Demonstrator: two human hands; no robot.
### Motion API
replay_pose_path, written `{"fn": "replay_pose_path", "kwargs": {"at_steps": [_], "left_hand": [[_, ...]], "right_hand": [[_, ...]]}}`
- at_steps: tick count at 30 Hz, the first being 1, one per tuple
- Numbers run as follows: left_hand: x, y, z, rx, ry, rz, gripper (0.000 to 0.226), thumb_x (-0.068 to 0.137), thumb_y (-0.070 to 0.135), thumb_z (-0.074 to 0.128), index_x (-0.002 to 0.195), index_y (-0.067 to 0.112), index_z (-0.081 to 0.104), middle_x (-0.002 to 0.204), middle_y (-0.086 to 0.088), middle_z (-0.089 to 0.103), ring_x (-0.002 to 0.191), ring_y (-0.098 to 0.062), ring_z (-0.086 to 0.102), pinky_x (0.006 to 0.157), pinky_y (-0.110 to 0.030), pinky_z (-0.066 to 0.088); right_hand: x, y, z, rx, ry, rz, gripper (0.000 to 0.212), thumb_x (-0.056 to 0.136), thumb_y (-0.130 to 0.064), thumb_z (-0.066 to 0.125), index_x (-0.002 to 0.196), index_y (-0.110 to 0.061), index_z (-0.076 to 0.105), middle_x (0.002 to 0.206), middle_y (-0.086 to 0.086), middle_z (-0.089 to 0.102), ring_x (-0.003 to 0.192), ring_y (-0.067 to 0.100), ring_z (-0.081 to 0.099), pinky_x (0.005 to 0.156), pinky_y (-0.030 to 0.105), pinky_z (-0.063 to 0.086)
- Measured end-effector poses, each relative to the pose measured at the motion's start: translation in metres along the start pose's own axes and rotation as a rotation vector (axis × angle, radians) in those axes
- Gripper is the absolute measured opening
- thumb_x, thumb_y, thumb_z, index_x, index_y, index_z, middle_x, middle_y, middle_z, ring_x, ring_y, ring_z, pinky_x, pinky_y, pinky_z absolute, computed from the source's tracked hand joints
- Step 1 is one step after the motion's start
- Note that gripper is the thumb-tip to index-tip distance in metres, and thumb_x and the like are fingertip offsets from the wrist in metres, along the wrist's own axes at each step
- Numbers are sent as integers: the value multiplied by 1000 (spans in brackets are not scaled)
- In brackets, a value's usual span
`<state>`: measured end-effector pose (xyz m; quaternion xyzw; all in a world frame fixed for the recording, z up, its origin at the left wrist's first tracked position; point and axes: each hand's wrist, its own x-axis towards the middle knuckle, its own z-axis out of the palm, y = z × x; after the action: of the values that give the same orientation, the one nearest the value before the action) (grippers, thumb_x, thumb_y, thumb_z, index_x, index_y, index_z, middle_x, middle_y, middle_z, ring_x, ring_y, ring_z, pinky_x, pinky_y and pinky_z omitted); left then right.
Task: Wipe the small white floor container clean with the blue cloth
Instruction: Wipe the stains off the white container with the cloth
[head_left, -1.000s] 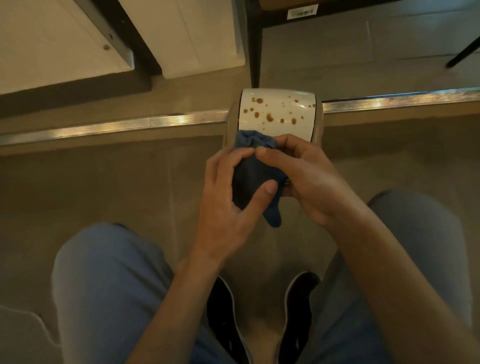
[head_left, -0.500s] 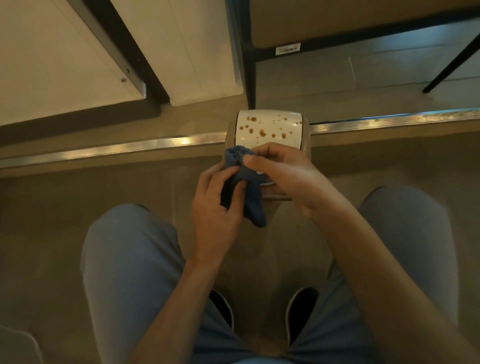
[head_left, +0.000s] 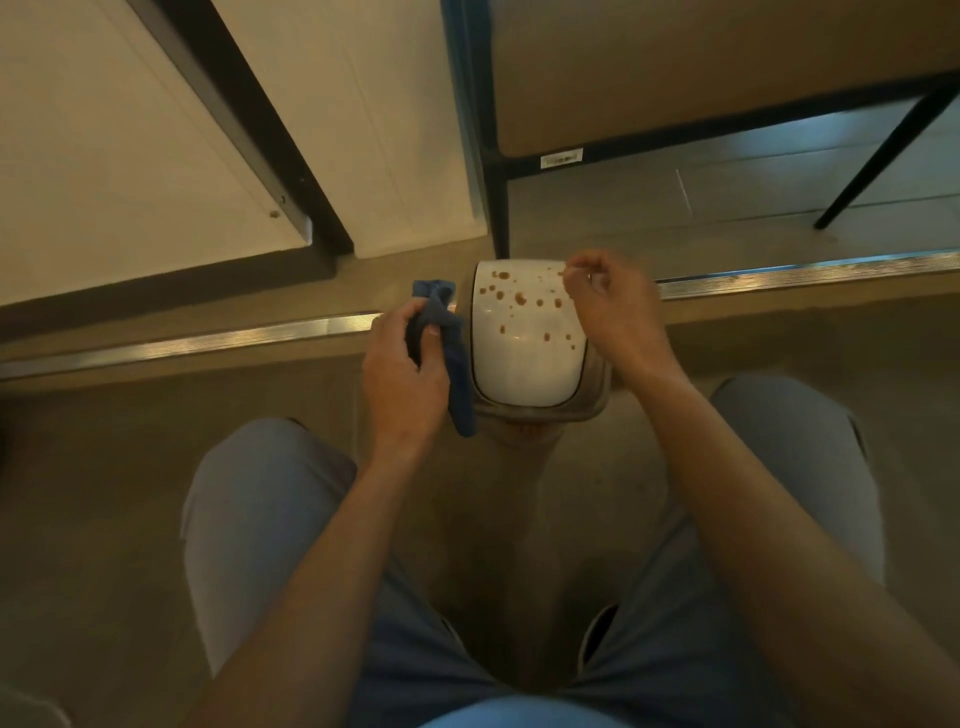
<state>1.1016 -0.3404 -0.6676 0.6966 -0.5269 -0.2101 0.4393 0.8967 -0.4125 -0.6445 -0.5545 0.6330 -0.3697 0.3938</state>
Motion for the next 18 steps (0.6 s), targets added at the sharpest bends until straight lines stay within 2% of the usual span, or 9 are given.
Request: {"fn": "replay_pose_path", "kwargs": {"at_steps": [1, 2, 4, 5, 6, 10, 14, 18], "left_hand": [[5, -1, 4, 29, -2, 20, 27, 103, 23, 55, 130, 21, 56, 127, 6, 56, 113, -2, 54, 94, -13, 46], [10, -2, 9, 52, -7, 30, 28, 103, 22, 54, 131, 19, 56, 129, 3, 55, 114, -5, 53, 93, -8, 43], [16, -4, 19, 89, -26, 35, 29, 104, 22, 51, 133, 19, 55, 133, 0, 53, 114, -5, 51, 88, -4, 39], [18, -5, 24, 105, -37, 35, 29, 104, 22, 50, 133, 20, 54, 134, 0, 52, 114, -5, 50, 88, -5, 37], [19, -6, 29, 118, -49, 35, 30, 105, 22, 49, 134, 21, 54, 135, 0, 51, 114, -5, 49, 89, -8, 38], [13, -12, 47, 189, -72, 5, 32, 105, 24, 48, 137, 21, 53, 137, 0, 47, 117, -15, 53, 92, -25, 45], [8, -14, 55, 206, -42, -25, 37, 105, 25, 47, 141, 17, 51, 139, -5, 46, 118, -19, 53, 95, -27, 44], [7, -10, 58, 160, -44, -106, 40, 107, 29, 43, 145, 18, 46, 142, -4, 42, 123, -21, 51, 103, -39, 48]], "right_hand": [[7, 6, 2, -62, 7, -39, 28, 101, -30, 53, 125, -19, 61, 122, -2, 55, 96, 1, 53, 67, 7, 48], [14, 12, 5, -132, 7, -73, 30, 101, -32, 52, 127, -20, 60, 126, -1, 53, 102, 6, 54, 75, 11, 50], [28, 23, 11, -249, -26, -114, 33, 101, -35, 49, 130, -24, 57, 134, 1, 51, 119, 17, 51, 96, 34, 51], [32, 26, 13, -281, -47, -128, 33, 101, -35, 47, 131, -24, 57, 136, 2, 50, 124, 20, 48, 100, 41, 48], [35, 28, 16, -302, -60, -153, 33, 102, -33, 45, 131, -22, 57, 137, 3, 51, 126, 22, 47, 102, 42, 47], [41, 35, 25, -320, -54, -233, 32, 105, -28, 41, 126, -15, 61, 131, 7, 57, 122, 22, 49, 100, 32, 39], [43, 42, 33, -263, -59, -209, 31, 105, -28, 39, 123, -16, 62, 126, 7, 59, 119, 22, 50, 101, 38, 44], [39, 40, 33, -242, -38, -214, 32, 105, -28, 37, 122, -19, 62, 125, 5, 59, 118, 22, 49, 102, 45, 43]]}}
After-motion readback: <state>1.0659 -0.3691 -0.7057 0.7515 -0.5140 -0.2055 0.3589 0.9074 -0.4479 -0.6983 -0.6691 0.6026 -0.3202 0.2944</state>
